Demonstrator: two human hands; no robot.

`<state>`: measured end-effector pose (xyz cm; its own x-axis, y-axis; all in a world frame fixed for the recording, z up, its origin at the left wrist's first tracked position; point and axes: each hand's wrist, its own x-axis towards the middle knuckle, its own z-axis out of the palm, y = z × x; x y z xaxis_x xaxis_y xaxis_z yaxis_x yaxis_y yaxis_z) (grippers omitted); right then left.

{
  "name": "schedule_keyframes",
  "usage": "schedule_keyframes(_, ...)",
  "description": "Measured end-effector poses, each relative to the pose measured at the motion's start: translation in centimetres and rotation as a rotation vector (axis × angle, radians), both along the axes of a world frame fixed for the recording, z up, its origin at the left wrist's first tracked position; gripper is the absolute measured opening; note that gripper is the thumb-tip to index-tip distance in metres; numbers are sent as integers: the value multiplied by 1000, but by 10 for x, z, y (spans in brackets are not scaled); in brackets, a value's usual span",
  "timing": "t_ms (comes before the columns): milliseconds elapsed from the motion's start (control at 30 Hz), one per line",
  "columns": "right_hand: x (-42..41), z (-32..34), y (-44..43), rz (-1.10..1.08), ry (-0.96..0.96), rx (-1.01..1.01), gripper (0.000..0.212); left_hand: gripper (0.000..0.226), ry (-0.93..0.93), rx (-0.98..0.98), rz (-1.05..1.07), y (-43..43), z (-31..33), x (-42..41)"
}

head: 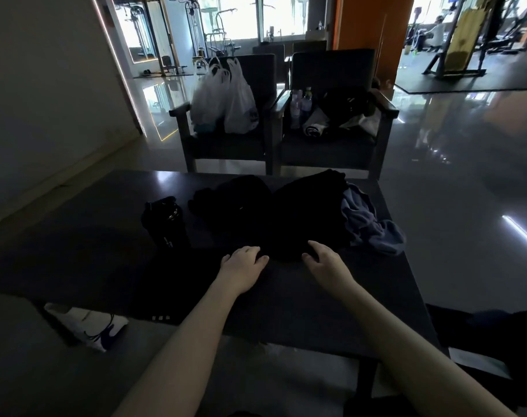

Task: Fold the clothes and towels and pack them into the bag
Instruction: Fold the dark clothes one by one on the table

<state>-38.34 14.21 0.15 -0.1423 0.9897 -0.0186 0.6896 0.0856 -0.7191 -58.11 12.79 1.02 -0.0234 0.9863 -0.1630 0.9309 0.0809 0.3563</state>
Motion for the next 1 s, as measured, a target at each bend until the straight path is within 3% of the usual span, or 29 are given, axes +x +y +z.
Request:
schedule_keyframes(300, 17, -36, 55, -64, -21, -11, 56, 58, -41, -16, 22, 63, -29, 16)
schedule_keyframes(467, 21, -50, 72, -51, -17, 4, 54, 80, -254, -62, 55, 87, -45, 42)
schedule_keyframes(567, 26, -54, 77, -37, -8, 46, 56, 89, -200, -39, 57, 103, -54, 61)
schedule_keyframes(633, 31, -55, 78, -30, -13, 71, 58, 77, -77, 50, 55, 108, -59, 71)
schedule_keyframes(733, 36, -55, 77, -18, 1, 90, 58, 33, -10, 219, 15, 109, -62, 73)
schedule_keyframes(833, 38, -51, 74, -16, 5, 102, 57, 28, -219, 231, 54, 104, -54, 61)
schedule_keyframes(1000, 35, -39, 66, -25, -36, 105, 61, 43, -489, 233, 101, 87, -21, 43)
